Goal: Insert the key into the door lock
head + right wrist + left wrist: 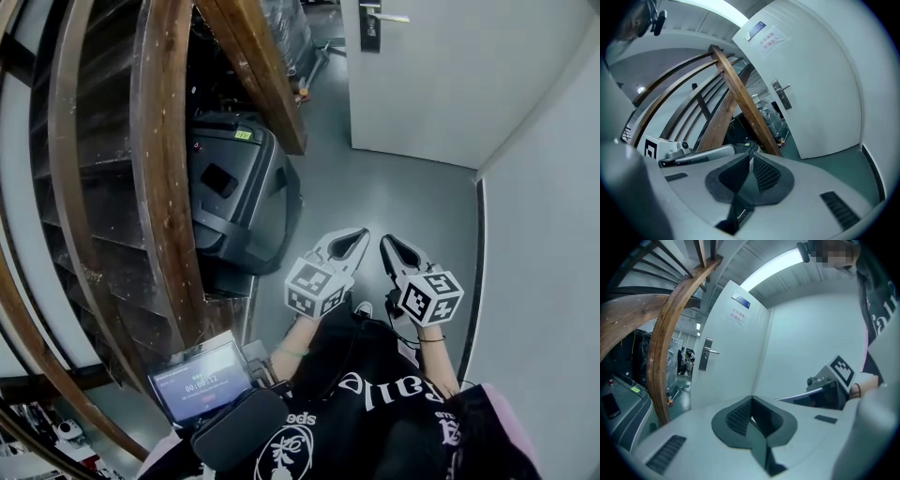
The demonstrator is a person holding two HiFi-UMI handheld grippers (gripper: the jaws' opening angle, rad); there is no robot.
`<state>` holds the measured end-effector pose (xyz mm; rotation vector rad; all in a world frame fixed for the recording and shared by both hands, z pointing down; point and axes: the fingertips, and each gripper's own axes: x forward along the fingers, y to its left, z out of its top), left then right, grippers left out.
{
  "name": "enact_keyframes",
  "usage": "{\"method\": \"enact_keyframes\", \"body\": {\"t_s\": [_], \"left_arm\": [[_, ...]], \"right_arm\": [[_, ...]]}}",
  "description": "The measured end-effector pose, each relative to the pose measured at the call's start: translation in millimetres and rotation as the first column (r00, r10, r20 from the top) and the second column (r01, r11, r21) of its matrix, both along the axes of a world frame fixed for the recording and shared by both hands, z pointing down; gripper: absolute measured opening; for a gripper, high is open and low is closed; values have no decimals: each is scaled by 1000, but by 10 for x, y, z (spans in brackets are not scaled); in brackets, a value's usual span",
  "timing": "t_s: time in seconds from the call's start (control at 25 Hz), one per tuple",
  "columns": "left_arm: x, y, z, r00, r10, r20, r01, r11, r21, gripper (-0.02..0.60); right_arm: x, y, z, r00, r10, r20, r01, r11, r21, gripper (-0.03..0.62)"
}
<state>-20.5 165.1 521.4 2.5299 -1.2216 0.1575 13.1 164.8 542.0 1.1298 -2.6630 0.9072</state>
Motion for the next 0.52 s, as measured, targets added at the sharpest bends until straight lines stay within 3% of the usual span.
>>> {"method": "enact_keyframes", "body": {"t_s": [0.52], "left_arm": [[138, 87, -102, 1000, -11, 0, 11, 1000, 27, 5]], "right_arm": [[168, 59, -91, 1000, -2, 11, 2, 1000, 24, 37]]}}
